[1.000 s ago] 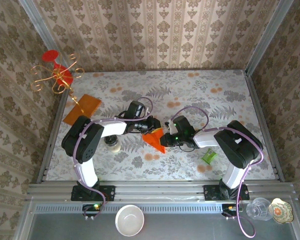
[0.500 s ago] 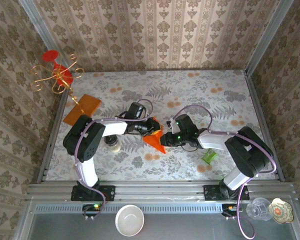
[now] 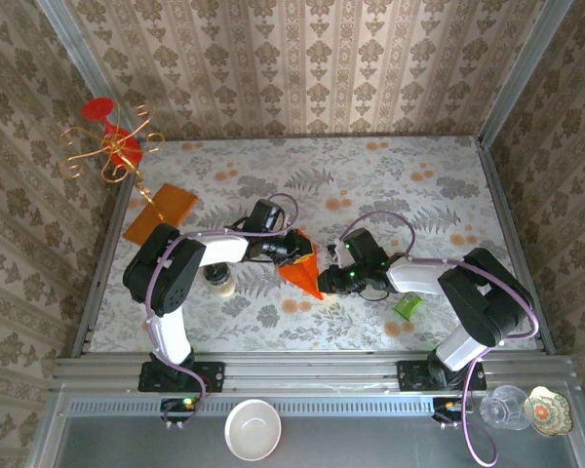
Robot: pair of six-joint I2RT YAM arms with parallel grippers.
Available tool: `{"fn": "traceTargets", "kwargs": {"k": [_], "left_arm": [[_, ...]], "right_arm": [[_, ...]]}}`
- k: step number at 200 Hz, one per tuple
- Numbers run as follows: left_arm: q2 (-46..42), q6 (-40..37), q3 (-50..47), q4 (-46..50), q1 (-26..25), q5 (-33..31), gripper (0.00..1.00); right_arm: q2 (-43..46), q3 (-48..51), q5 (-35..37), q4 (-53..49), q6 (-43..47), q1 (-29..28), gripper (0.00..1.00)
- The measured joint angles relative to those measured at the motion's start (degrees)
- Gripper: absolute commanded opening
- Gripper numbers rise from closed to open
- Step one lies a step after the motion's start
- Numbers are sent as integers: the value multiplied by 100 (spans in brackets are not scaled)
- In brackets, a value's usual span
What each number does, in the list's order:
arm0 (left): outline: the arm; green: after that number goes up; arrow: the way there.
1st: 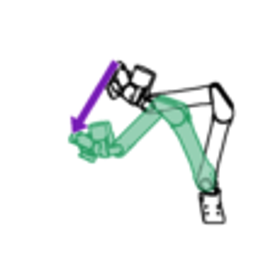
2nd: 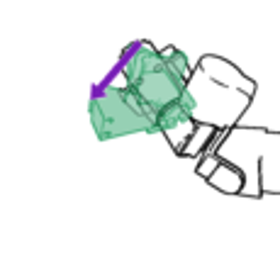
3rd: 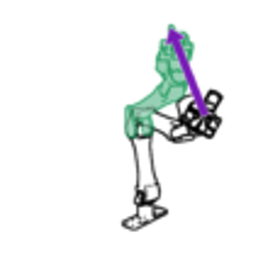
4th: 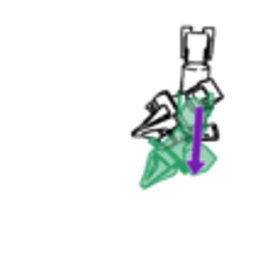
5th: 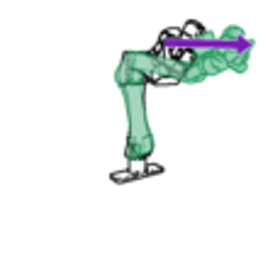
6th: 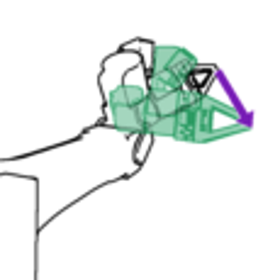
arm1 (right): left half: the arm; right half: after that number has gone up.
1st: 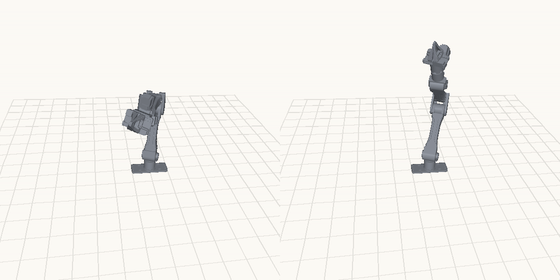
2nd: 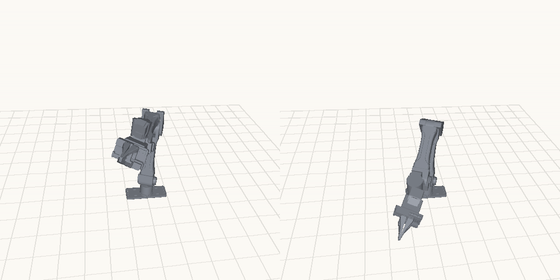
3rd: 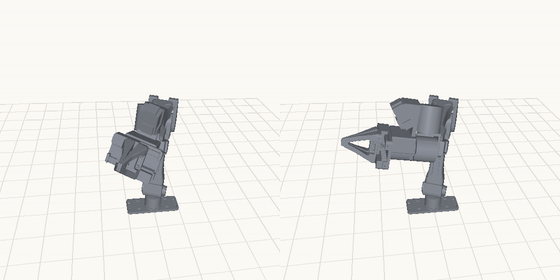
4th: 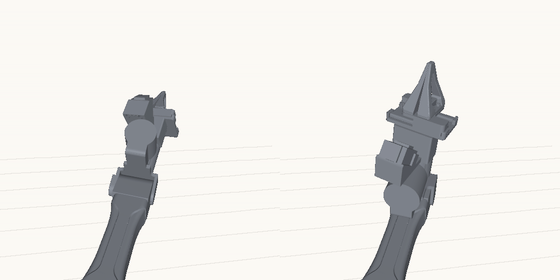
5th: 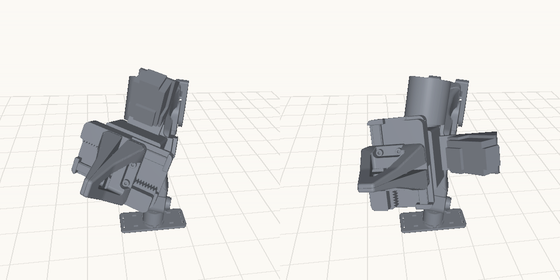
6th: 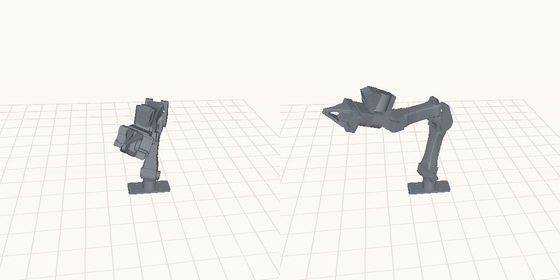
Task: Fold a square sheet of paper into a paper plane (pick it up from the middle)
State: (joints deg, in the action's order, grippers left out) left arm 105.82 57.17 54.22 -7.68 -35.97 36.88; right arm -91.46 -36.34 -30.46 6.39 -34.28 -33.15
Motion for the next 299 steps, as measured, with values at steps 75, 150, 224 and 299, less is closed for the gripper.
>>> {"fn": "traceTargets", "kwargs": {"k": [75, 150, 224, 299], "left_arm": [[55, -22, 9, 111, 0, 0, 20], [131, -44, 66, 170, -2, 0, 20], [238, -85, 184, 192, -7, 2, 19], [472, -157, 284, 367, -7, -4, 19]], "right_arm": [[-238, 0, -31, 7, 0, -2, 15], [-306, 0, -42, 28, -4, -2, 13], [-310, 22, -17, 70, -37, 0, 13], [-28, 116, 157, -9, -177, 7, 26]]}}
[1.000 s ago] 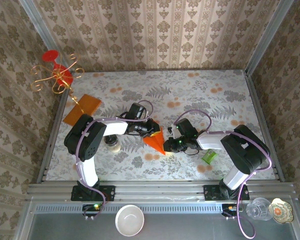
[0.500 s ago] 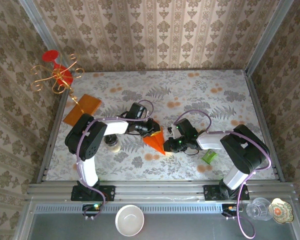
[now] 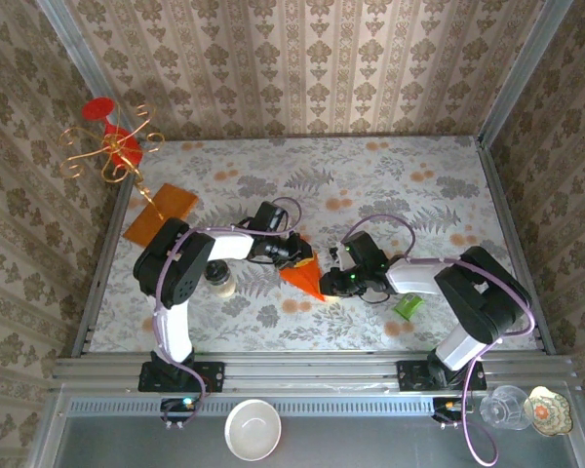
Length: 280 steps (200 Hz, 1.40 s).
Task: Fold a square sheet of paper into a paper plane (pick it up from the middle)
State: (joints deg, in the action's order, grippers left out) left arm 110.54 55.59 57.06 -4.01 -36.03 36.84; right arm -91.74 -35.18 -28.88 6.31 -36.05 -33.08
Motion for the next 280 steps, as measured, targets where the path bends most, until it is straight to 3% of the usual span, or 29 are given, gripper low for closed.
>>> {"fn": "traceTargets", "kwargs": {"k": [33, 67, 157, 280], "left_arm": [[0, -39, 26, 61, -7, -50, 19], [0, -42, 37, 81, -26, -61, 19], [0, -42, 37, 85, -26, -68, 18], [-13, -44, 35, 122, -26, -85, 18]], "right_arm": [[815, 31, 409, -321, -109, 61, 29], [1290, -90, 557, -433, -184, 94, 23], [96, -743, 444, -352, -319, -409, 14], [-503, -745, 448, -310, -319, -374, 12]]}}
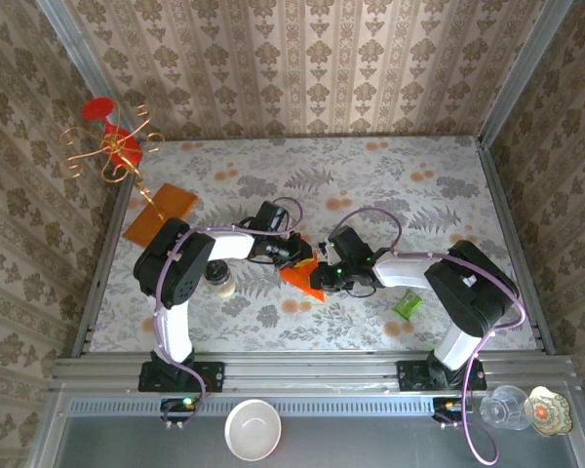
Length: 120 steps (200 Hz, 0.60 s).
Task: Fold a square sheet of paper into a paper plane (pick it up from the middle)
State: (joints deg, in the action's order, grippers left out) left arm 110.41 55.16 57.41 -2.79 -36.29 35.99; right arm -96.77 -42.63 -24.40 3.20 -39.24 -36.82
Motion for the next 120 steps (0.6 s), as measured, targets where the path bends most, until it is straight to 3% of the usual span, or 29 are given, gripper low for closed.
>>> {"fn": "traceTargets", "kwargs": {"k": [82, 100, 120], "left_arm": [[-105, -131, 17, 328, 0, -92, 18], [-105, -168, 44, 422, 0, -146, 18], [-103, -190, 50, 452, 0, -175, 18]], "right_arm": [[-46, 48, 4, 2, 4, 26, 13], [33, 48, 7, -7, 13, 31, 17], [341, 48, 87, -87, 94, 35, 29]]}}
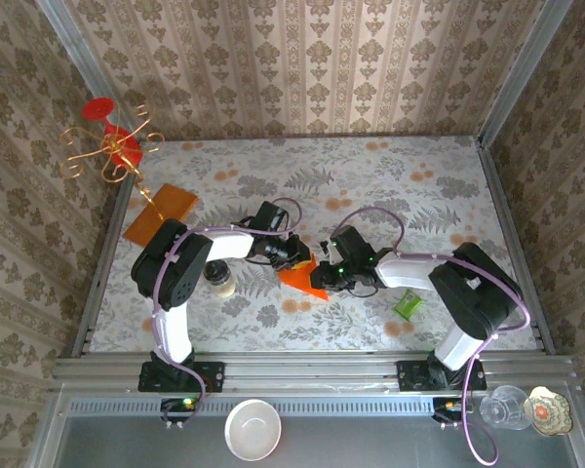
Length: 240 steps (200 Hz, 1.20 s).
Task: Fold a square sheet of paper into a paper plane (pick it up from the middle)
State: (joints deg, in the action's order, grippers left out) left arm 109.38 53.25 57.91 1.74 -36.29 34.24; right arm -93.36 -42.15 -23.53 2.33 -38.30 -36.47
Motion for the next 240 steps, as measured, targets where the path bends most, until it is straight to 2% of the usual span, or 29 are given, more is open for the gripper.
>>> {"fn": "traceTargets", "kwargs": {"k": [29, 66, 97, 115, 167, 240], "left_arm": [[0, 0, 11, 20, 0, -17, 18], [0, 2, 28, 48, 0, -59, 18], [0, 2, 28, 50, 0, -61, 18], [0, 2, 33, 61, 2, -61, 18], [7, 4, 44, 79, 7, -61, 18], [7, 7, 74, 146, 39, -44, 19]], "right_arm": [[549, 7, 391, -197, 225, 0, 40], [562, 9, 776, -619, 503, -35, 47], [297, -52, 931, -925, 680, -195, 48], [133, -186, 1043, -1104, 787, -310, 46], [-90, -444, 1228, -1290, 986, -422, 32], [-151, -474, 1329, -1331, 1010, -415, 24]]}}
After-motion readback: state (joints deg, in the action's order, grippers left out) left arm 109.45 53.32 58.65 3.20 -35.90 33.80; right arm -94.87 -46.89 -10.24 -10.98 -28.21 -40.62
